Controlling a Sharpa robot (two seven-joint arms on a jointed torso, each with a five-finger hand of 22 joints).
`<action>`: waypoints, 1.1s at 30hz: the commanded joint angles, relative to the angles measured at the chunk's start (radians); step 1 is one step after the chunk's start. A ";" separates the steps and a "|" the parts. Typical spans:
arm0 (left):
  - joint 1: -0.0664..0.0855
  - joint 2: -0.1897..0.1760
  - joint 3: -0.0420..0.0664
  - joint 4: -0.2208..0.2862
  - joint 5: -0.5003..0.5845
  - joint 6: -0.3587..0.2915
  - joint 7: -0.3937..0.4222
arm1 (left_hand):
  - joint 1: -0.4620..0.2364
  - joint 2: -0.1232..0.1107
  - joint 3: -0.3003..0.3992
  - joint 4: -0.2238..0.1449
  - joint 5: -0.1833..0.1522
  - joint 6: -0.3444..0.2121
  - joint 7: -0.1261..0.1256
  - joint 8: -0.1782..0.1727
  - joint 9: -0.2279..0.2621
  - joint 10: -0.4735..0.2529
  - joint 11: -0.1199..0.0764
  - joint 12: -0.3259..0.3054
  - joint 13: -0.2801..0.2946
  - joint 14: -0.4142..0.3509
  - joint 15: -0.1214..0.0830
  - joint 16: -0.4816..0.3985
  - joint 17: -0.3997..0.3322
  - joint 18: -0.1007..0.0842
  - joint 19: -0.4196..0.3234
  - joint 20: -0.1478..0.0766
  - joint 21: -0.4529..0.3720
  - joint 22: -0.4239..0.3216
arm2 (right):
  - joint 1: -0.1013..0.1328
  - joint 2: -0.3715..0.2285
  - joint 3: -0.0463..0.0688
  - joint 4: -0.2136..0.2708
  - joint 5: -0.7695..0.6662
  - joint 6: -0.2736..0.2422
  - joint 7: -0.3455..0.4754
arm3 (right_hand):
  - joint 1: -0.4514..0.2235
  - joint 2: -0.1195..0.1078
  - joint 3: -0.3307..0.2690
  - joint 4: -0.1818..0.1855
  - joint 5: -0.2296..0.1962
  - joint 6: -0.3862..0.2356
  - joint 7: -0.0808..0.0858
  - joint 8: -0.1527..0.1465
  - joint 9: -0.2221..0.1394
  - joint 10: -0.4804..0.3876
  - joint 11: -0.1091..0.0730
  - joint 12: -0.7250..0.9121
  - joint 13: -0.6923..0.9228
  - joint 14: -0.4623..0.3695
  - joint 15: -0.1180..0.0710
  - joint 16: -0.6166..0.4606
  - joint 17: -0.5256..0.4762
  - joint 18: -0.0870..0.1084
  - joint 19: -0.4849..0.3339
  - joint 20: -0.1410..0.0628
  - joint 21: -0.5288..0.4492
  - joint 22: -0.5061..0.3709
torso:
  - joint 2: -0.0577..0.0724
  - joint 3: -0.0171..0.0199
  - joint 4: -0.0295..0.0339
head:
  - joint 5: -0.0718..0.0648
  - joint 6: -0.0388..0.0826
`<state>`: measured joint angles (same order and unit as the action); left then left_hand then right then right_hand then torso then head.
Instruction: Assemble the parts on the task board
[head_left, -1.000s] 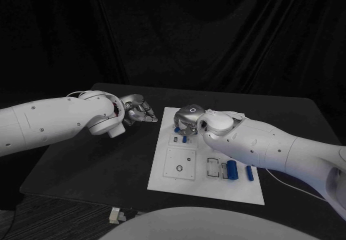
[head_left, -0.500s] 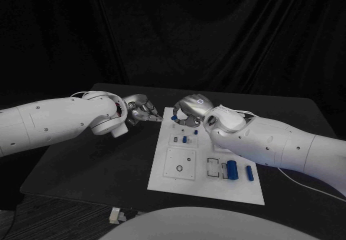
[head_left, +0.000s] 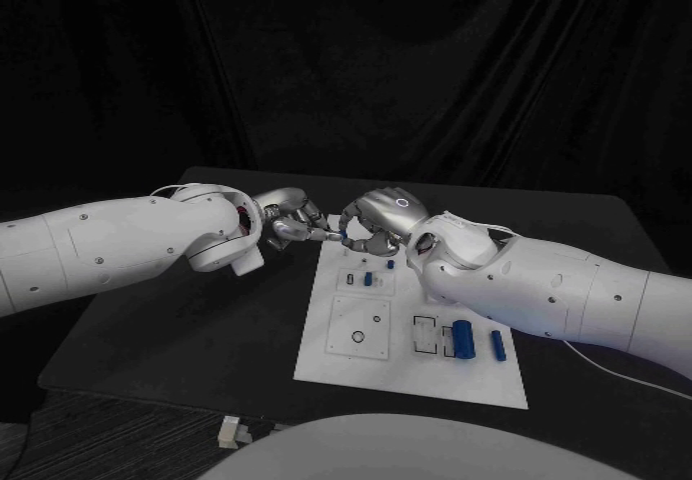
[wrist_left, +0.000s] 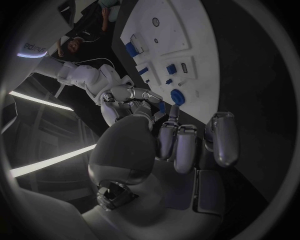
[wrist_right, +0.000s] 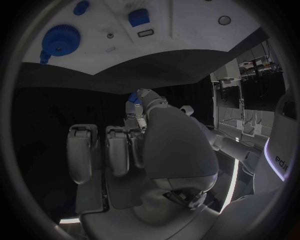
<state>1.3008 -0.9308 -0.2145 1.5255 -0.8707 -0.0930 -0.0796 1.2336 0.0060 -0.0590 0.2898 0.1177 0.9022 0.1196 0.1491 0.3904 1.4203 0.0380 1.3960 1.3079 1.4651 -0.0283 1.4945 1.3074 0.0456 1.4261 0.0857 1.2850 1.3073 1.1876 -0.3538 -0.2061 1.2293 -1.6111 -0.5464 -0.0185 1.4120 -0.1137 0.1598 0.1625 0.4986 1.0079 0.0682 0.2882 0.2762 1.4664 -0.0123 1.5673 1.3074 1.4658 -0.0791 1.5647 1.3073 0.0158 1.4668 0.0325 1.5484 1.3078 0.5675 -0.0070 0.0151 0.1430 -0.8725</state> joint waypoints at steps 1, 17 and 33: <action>-0.002 0.004 0.001 0.000 0.008 -0.001 0.073 | -0.001 0.007 -0.010 0.000 0.003 0.002 -0.002 0.009 -0.003 -0.007 -0.002 -0.001 0.051 0.037 0.007 -0.004 0.134 0.017 -0.007 0.004 -0.004 0.181 | 0.001 -0.003 0.000 0.010 0.002 -0.005 -0.020 | -0.001 0.008 0.001 -0.003 0.003 0.007 0.003 0.002 0.023 0.104 0.006 0.004 0.263 0.105 0.010 0.006 0.263 -0.008 0.087 0.006 -0.007 0.252 | 0.001 -0.0003 0.0002 | 0.001 0.000; -0.007 0.025 0.001 -0.008 0.008 0.022 0.076 | 0.156 0.056 -0.035 -0.001 0.327 0.046 -0.020 0.059 -0.032 -0.010 -0.018 -0.001 0.049 0.038 -0.005 0.002 0.137 0.017 -0.005 -0.006 0.001 0.182 | -0.001 -0.006 0.000 0.024 -0.024 -0.009 -0.020 | -0.001 0.008 0.001 -0.003 0.002 0.006 0.003 0.001 0.023 0.104 0.006 0.004 0.263 0.105 0.010 0.006 0.263 -0.007 0.087 0.007 -0.008 0.252 | 0.001 -0.0004 0.0014 | 0.001 0.000; -0.011 0.040 0.001 -0.021 0.008 0.024 0.016 | 0.186 0.052 -0.035 0.003 0.396 0.082 -0.035 0.103 -0.030 -0.003 -0.032 0.002 0.051 0.040 -0.018 0.002 0.136 0.015 0.001 -0.018 0.010 0.184 | -0.001 -0.008 0.000 0.032 -0.043 -0.025 -0.022 | 0.000 0.009 0.002 -0.004 0.001 0.006 0.003 0.001 0.024 0.104 0.007 0.004 0.263 0.105 0.011 0.006 0.263 -0.007 0.086 0.008 -0.009 0.251 | 0.001 -0.0002 0.0013 | -0.002 0.000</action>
<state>1.2921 -0.8959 -0.2142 1.5012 -0.8711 -0.0877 -0.0545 1.4226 0.0597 -0.0917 0.2896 0.5181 0.9799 0.0853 0.2482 0.3588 1.4115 0.0183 1.4008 1.3387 1.4663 -0.0381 1.4946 1.3073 0.0454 1.4286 0.0761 1.2890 1.3073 1.1871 -0.3630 -0.2074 1.2566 -1.6360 -0.5468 -0.0237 1.4116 -0.1145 0.1572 0.1600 0.4974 1.0054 0.0703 0.2862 0.2980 1.4665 -0.0123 1.5673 1.3081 1.4651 -0.0730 1.5648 1.3073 0.0158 1.4668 0.0325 1.5433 1.3074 0.5685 -0.0073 0.0162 0.1434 -0.8725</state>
